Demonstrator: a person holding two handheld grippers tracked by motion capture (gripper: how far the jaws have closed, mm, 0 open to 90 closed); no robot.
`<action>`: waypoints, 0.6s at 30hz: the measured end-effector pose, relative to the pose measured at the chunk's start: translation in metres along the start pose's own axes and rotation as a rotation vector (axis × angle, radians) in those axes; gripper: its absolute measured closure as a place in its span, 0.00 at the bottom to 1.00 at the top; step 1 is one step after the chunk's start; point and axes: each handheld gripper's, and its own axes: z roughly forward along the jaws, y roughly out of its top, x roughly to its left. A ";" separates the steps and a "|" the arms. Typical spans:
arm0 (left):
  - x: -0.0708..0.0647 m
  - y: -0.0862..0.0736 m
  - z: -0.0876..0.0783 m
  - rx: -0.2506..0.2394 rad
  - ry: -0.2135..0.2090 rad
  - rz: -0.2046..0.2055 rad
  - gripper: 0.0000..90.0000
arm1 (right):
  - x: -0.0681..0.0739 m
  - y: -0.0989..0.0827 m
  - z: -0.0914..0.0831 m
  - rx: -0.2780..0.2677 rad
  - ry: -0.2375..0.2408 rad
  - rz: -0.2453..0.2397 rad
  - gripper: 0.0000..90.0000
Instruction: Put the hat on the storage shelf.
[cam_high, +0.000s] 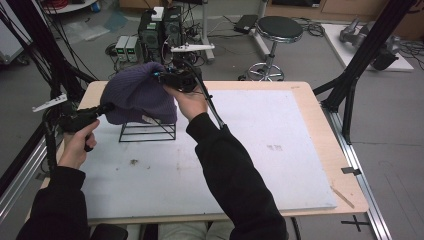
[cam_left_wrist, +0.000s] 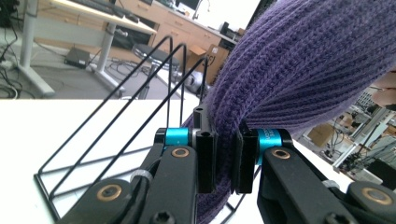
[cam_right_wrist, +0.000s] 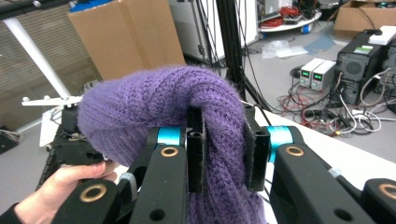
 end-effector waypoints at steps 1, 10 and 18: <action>0.000 -0.002 0.000 0.006 0.004 0.001 0.92 | 0.000 -0.001 0.001 0.003 -0.001 0.000 0.84; 0.003 -0.013 0.002 0.030 0.023 -0.010 0.92 | -0.003 -0.011 0.007 0.020 -0.017 -0.008 0.84; 0.003 -0.016 0.003 0.056 0.036 -0.005 0.92 | -0.008 -0.020 0.008 0.009 -0.014 0.008 0.84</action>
